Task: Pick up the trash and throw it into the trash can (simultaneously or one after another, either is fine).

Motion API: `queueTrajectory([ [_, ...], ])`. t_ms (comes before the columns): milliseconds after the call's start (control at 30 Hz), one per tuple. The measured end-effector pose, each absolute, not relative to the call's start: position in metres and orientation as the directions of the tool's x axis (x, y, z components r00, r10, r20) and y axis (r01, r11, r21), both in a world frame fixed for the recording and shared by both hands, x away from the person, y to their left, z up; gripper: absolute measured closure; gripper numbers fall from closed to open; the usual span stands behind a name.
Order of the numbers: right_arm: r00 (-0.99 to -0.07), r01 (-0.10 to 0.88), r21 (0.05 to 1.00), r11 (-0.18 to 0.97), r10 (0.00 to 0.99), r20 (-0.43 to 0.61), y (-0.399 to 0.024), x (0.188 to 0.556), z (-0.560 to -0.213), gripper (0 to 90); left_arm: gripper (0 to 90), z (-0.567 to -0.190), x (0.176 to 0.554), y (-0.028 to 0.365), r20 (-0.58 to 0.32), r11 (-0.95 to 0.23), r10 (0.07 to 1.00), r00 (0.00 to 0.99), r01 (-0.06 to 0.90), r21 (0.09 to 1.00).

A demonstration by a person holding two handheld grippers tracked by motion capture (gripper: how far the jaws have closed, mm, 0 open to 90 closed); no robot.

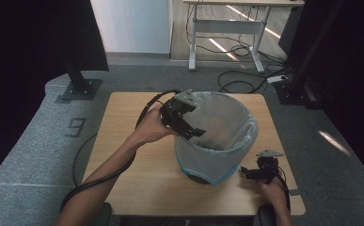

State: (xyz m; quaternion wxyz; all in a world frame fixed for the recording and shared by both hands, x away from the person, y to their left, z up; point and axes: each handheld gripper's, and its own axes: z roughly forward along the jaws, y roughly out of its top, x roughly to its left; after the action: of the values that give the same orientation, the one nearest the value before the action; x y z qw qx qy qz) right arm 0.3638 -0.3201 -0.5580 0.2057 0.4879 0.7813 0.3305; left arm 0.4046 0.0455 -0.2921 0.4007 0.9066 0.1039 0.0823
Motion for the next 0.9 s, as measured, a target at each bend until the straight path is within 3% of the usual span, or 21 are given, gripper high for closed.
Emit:
queueTrajectory([
  [900, -0.439, 0.626, 0.717, 0.306, 0.898, 0.001, -0.32, 0.364, -0.558, 0.0, 0.8, -0.281, 0.416, 0.081, 0.135, -0.624, 0.377, 0.916, 0.144, 0.768],
])
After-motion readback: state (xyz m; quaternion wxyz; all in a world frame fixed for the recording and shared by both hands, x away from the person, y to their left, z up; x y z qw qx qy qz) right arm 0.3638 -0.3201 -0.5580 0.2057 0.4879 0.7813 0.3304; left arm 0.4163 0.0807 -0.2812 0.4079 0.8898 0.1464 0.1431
